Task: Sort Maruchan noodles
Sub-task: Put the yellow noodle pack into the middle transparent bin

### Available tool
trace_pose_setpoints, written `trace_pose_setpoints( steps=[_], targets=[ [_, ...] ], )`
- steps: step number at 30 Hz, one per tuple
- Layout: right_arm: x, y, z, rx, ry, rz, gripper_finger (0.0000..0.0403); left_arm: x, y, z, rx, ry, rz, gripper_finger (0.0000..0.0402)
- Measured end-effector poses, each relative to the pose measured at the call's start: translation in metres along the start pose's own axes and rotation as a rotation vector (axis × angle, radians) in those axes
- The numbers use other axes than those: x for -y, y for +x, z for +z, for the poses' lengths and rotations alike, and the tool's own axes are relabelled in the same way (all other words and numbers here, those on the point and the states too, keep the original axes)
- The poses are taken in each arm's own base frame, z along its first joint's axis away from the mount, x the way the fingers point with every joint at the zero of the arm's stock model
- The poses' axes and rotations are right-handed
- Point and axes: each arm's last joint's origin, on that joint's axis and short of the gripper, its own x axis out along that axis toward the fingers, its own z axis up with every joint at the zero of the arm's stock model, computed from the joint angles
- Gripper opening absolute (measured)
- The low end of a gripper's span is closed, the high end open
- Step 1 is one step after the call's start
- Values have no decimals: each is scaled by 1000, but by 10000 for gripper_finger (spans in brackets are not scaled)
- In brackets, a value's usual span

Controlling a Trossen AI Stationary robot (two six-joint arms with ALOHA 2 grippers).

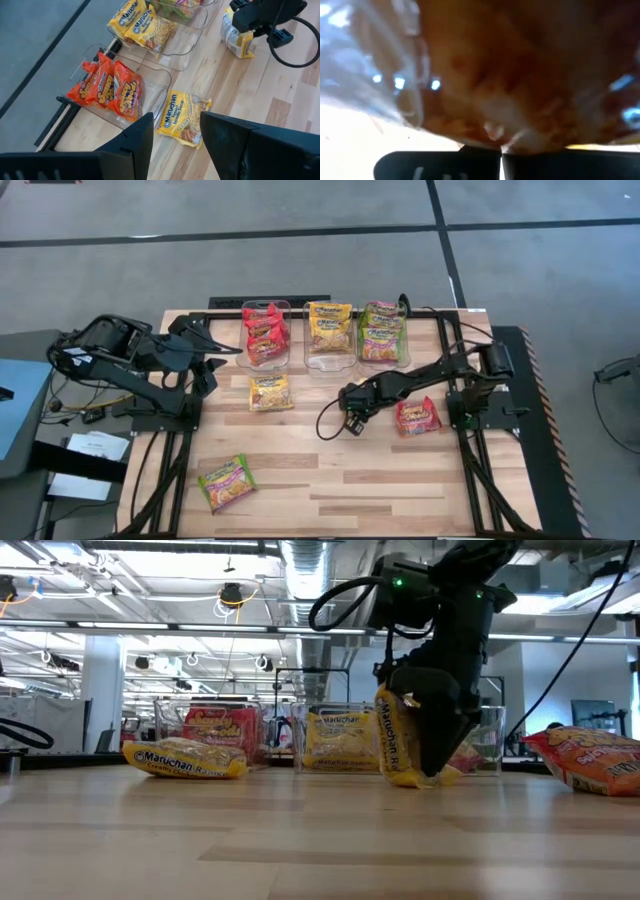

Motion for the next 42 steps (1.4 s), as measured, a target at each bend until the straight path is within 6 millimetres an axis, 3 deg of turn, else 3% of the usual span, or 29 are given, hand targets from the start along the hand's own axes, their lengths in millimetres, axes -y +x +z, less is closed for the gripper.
trace_pose_setpoints(
  steps=[6, 25, 33, 42],
  targets=[
    [-1, -9, -4, 1, 5, 3, 4, 0, 0, 0, 0, 12, 0, 151],
    [-30, -76, -19, 188, -122, 45, 1, 0, 0, 0, 0, 31, 1, 151],
    [-31, -115, 11, 308, -233, -65, 1, 0, 0, 1, 7, 25, -3, 151],
    [14, -144, 68, 415, -328, -210, 0, 0, 0, 1, 11, -13, 5, 151]
  ],
)
